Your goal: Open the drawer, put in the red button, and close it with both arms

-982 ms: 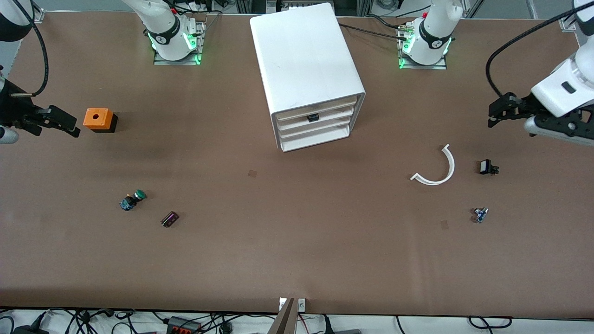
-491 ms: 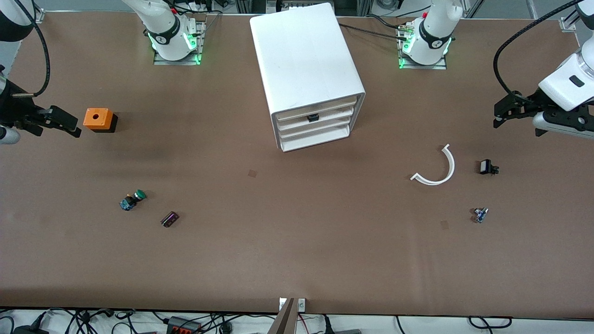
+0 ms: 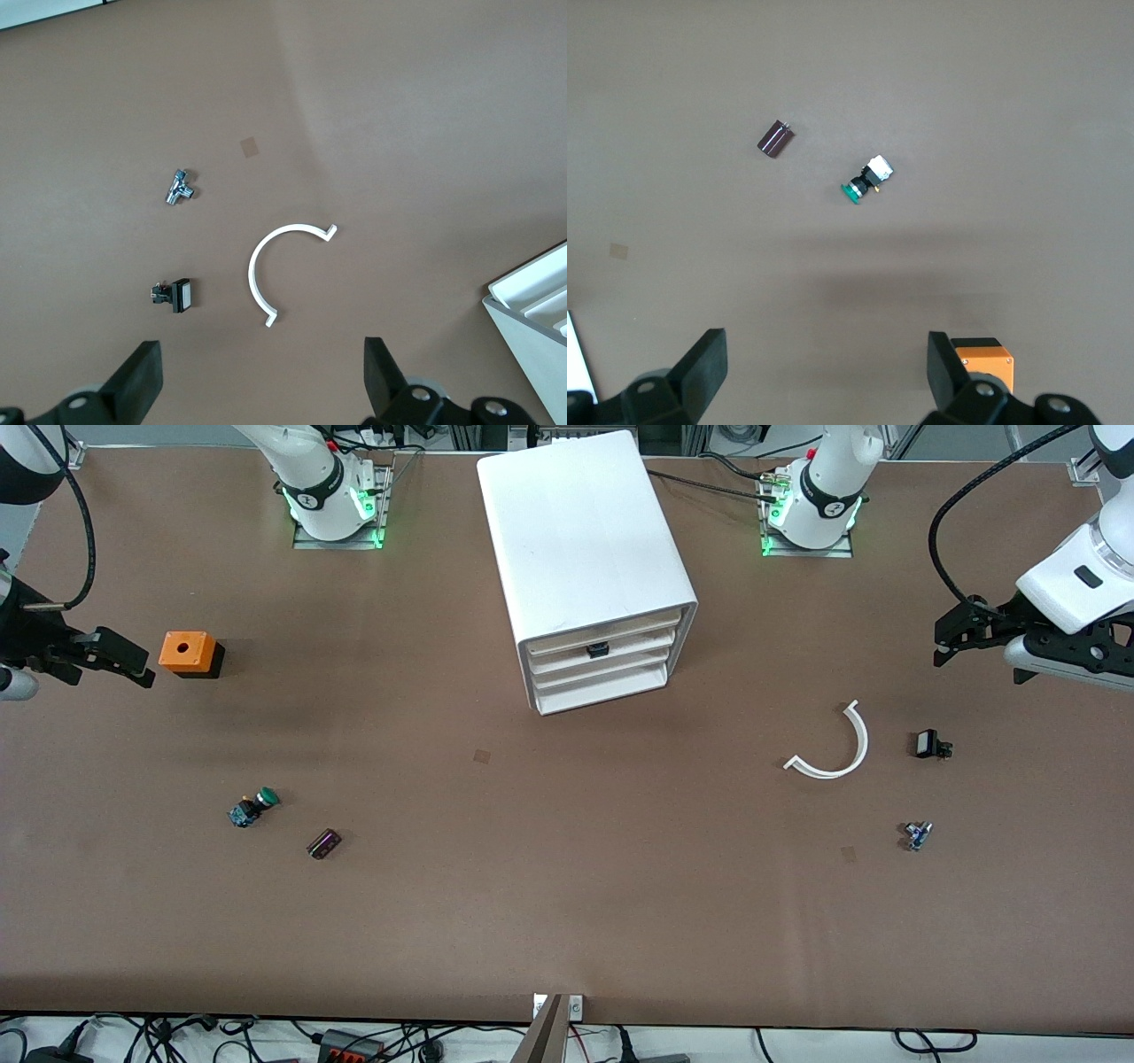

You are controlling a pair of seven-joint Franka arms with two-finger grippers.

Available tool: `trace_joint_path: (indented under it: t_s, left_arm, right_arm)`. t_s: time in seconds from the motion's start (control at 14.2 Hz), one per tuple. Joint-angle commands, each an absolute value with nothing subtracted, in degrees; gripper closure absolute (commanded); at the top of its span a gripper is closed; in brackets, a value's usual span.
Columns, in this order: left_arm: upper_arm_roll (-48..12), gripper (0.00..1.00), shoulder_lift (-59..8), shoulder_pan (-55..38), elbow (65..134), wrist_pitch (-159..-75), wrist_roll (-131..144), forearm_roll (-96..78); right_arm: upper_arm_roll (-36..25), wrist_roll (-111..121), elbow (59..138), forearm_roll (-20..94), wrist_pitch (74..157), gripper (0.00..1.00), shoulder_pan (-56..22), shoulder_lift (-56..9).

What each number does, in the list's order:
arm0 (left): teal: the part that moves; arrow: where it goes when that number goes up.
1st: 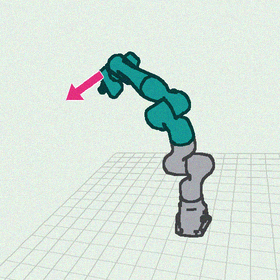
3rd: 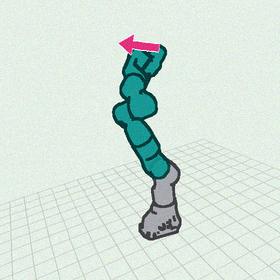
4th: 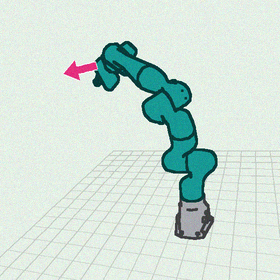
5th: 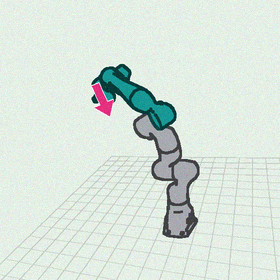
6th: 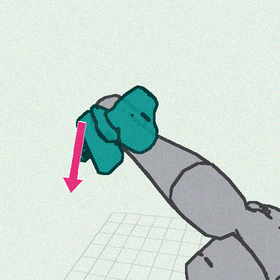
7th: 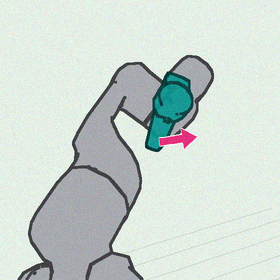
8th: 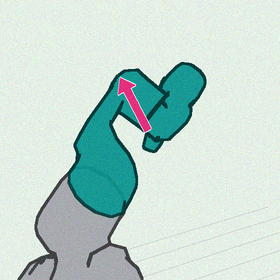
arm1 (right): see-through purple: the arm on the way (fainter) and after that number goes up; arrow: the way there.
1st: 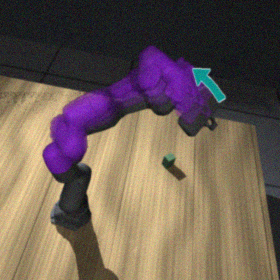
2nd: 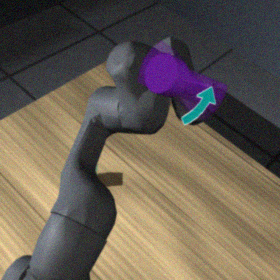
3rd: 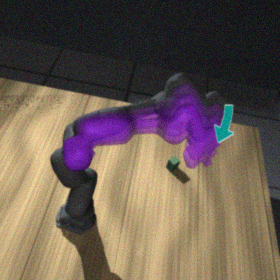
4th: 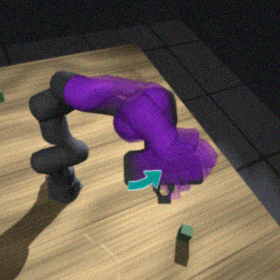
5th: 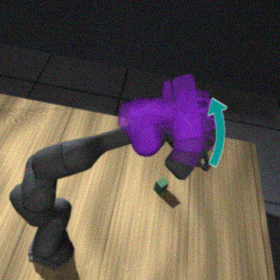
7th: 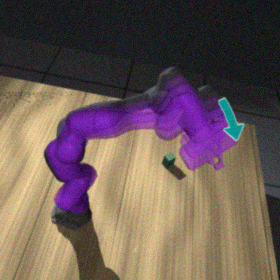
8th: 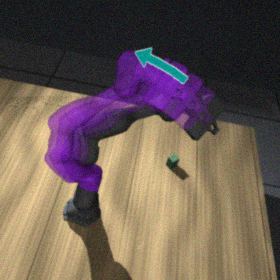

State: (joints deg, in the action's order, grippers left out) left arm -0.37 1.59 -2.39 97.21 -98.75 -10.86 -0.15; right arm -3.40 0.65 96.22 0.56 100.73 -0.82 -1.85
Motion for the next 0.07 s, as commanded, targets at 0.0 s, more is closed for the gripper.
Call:
trace_joint_path:
  t_s: [0.0]
  left_arm:
    - [-0.35,0.0,0.26,-2.55,95.01,-97.38,-11.87,-0.44]
  right_arm:
    - [-3.16,0.62,95.71,-0.26,100.9,0.0,-0.7,-1.85]
